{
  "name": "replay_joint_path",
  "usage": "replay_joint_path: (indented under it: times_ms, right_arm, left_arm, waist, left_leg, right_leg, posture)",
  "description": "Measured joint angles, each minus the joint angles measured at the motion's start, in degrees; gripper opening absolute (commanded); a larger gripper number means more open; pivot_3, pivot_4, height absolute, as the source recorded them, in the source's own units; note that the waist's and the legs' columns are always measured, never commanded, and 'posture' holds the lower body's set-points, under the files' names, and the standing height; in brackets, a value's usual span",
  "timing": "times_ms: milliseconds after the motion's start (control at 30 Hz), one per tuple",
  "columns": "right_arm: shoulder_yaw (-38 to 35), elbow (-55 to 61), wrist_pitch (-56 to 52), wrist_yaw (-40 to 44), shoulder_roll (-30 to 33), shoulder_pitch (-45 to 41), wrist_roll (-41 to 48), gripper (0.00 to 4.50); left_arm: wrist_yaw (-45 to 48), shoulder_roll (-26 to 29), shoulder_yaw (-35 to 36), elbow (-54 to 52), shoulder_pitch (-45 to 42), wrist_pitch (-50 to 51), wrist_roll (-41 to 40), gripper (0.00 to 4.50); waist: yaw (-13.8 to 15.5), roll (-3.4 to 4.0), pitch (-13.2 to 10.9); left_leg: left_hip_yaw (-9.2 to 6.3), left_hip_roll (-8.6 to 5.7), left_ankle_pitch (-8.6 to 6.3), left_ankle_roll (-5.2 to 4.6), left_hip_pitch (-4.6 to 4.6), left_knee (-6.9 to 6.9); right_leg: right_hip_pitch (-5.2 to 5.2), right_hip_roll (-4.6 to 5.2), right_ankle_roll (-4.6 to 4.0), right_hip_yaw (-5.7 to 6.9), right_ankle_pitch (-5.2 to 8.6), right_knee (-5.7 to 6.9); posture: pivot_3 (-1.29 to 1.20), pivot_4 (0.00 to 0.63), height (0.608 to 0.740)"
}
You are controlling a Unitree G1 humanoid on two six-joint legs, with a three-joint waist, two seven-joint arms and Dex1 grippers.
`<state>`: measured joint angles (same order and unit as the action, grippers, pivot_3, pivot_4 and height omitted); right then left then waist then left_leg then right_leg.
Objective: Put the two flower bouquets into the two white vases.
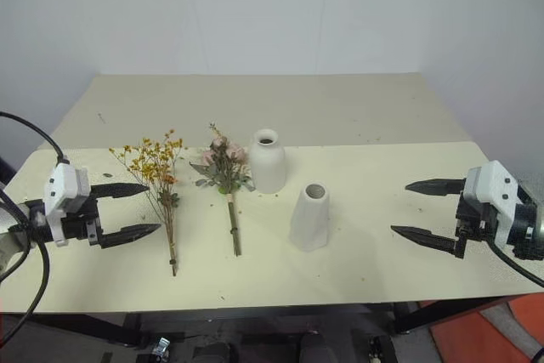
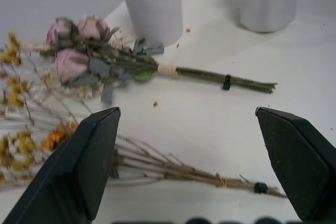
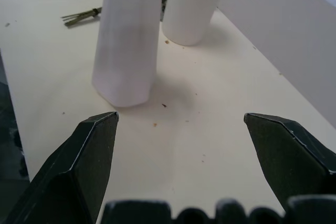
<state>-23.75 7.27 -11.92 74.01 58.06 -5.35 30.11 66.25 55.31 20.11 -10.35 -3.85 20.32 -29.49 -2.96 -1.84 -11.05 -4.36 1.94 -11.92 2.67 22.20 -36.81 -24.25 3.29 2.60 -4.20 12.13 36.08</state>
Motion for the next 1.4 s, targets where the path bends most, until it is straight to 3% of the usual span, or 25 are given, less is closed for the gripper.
replay_joint_path:
  times_ms: [233, 600, 733, 1000, 1167, 1267, 1400]
  right_arm:
    - [1.1, -0.6, 1.5, -0.2, -0.8, -1.3, -0.2, 4.48]
    - [2.6, -2.3, 3.5, 0.6, -2.1, -1.8, -0.7, 4.48]
    - [3.3, -2.7, 4.0, 0.7, -2.1, -2.4, -0.9, 4.48]
    - [5.0, -2.2, 4.2, 0.6, -2.3, -4.3, -1.2, 4.48]
    - [5.5, -2.2, 4.2, 0.8, -2.3, -6.6, -1.2, 4.48]
    - [6.8, -2.1, 4.2, 0.8, -2.3, -8.4, -1.2, 4.5]
    - [7.5, -2.0, 4.2, 0.8, -2.3, -9.7, -1.2, 4.5]
  left_arm:
    - [-5.4, 5.8, -0.3, -2.6, 0.0, 12.1, 1.4, 4.5]
    - [-3.2, 5.2, 0.9, -4.6, -0.3, 12.0, -0.2, 4.5]
    - [-10.4, 3.9, -2.4, -5.5, -4.6, 25.6, -2.4, 4.5]
    - [-31.8, -6.3, -19.8, -6.2, -27.8, 64.2, -1.7, 4.5]
    - [-38.2, -10.9, -24.7, 0.4, -33.3, 71.1, 2.2, 4.5]
    - [-40.1, -12.9, -26.8, 5.9, -37.5, 71.1, 4.1, 3.91]
    - [-40.6, -13.6, -30.0, 11.2, -41.0, 69.5, 6.2, 2.65]
  waist:
    - [0.5, 0.02, 0.0]
    - [0.3, 0.02, 0.0]
    - [0.4, 0.02, 0.0]
    - [0.3, -0.01, 0.0]
    - [-0.6, -0.01, 0.0]
    - [-0.5, -0.01, 0.0]
    - [-0.4, 0.12, 0.1]
  left_leg:
    - [-0.01, -0.02, 0.0, 0.0, 0.05, 0.0]
    - [0.0, -0.01, 0.0, 0.0, 0.01, 0.0]
    - [-0.02, -0.02, 0.0, 0.0, 0.01, -0.02]
    - [-0.09, -0.09, 0.0, 0.0, 0.03, -0.08]
    - [-0.1, -0.09, 0.0, 0.0, -0.06, -0.07]
    - [-0.1, -0.11, 0.01, 0.0, -0.17, -0.07]
    - [-0.1, -0.12, 0.01, 0.0, -0.17, -0.06]
  right_leg:
    - [-0.02, 0.02, 0.02, 0.01, 0.0, -0.03]
    - [-0.02, 0.0, -0.02, 0.01, 0.02, 0.02]
    - [0.02, 0.01, 0.07, 0.02, -0.03, 0.03]
    - [0.06, 0.0, 0.15, 0.02, -0.08, 0.04]
    - [0.08, -0.02, 0.15, 0.01, -0.07, 0.1]
    - [0.2, 0.0, 0.15, 0.02, -0.07, 0.11]
    - [0.2, 0.01, 0.15, 0.01, -0.07, 0.11]
  posture:
    - [0.0, 0.15, 0.74]
    - [0.0, 0.15, 0.74]
    - [0.0, 0.15, 0.74]
    - [0.0, 0.15, 0.74]
    - [0.0, 0.15, 0.74]
    - [0.0, 0.15, 0.74]
    - [0.0, 0.15, 0.74]
